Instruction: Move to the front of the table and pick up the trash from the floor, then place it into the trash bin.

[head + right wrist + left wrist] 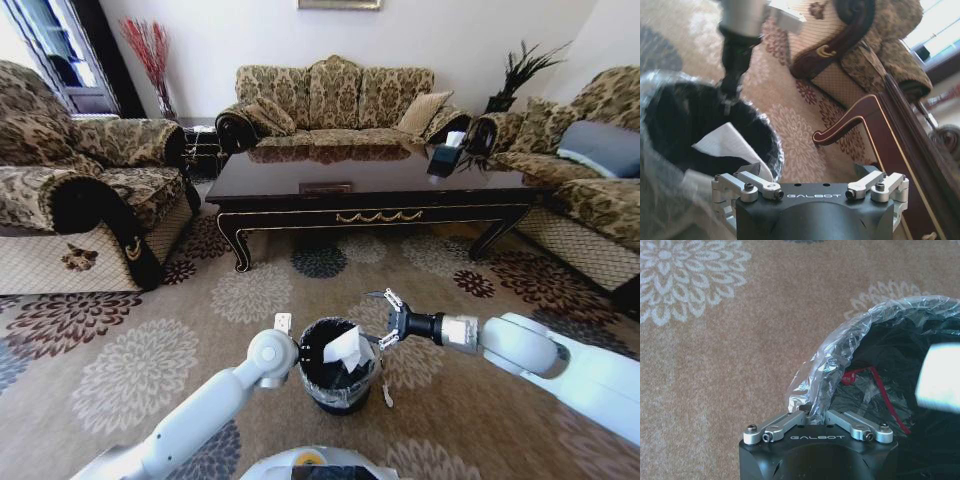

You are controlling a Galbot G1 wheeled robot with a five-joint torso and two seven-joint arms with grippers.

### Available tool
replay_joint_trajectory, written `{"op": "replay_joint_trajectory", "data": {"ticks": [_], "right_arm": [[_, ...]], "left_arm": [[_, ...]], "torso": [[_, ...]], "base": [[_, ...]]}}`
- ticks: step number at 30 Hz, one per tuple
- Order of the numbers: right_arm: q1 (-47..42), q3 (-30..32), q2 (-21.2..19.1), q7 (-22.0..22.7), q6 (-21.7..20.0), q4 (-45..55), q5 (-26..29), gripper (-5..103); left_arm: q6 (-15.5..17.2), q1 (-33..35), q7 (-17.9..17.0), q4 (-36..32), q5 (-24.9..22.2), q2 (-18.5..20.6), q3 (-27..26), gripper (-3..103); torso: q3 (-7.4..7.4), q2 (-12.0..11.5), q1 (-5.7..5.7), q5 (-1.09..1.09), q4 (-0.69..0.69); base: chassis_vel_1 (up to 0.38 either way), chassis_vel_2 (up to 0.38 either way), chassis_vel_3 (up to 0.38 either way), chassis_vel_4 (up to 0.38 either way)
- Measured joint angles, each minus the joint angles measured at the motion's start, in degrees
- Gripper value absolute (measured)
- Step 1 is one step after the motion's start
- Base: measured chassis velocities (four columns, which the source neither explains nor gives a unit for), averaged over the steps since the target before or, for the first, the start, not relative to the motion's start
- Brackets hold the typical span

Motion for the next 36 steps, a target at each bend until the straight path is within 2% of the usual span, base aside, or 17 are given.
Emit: {"op": "replay_joint_trajectory", "data": {"ticks": [1,3,6,14,27,33,36], "right_arm": [[-0.07,0.9,0.39,-0.64,1.61,0.02,-4.56,100],[-0.15,1.77,0.85,-1.75,3.6,0.57,-9.05,100],[-0.42,2.75,1.03,-2.62,5.06,1.48,-11.47,100],[-1.28,5.06,0.94,-6.48,8.56,1.4,-14.96,100],[-1.79,4.23,2.64,-8.39,10.39,-1.69,-20.81,100],[-2.06,4.7,2.99,-8.59,11.2,-3.04,-21.53,100],[-1.97,5.38,3.18,-8.45,11.19,-4.42,-19.19,100]], "left_arm": [[0.0,-0.13,0.0,-0.02,-0.13,-0.07,-0.23,0],[0.0,-0.27,0.01,-0.02,-0.24,-0.02,-0.46,0],[0.0,-0.19,0.01,-0.03,-0.44,0.3,-0.97,0],[0.0,0.98,0.14,-0.66,-0.97,1.3,-3.86,0],[0.0,3.07,0.43,-3.7,-2.51,2.67,-8.3,0],[0.0,3.77,0.95,-3.87,-2.68,3.28,-9.82,0],[0.0,4.82,1.59,-3.49,-2.7,4.53,-11.26,0]], "torso": [[0.0,0.0,0.0,0.0,0.0],[0.0,0.0,0.0,0.0,0.0],[0.0,0.0,0.0,0.0,0.0],[0.0,0.0,0.0,-0.01,0.0],[0.0,0.0,0.0,0.0,0.0],[0.0,0.0,0.0,0.0,-0.01],[0.0,0.0,0.0,-0.02,0.0]], "base": [[0.0,0.0,0.0,0.0],[0.0,0.0,0.0,0.0],[0.0,0.0,0.0,0.0],[0.0,0.0,0.0,0.0],[0.0,0.0,0.0,0.0],[0.0,0.0,0.0,0.0],[0.0,0.0,0.0,0.0]]}}
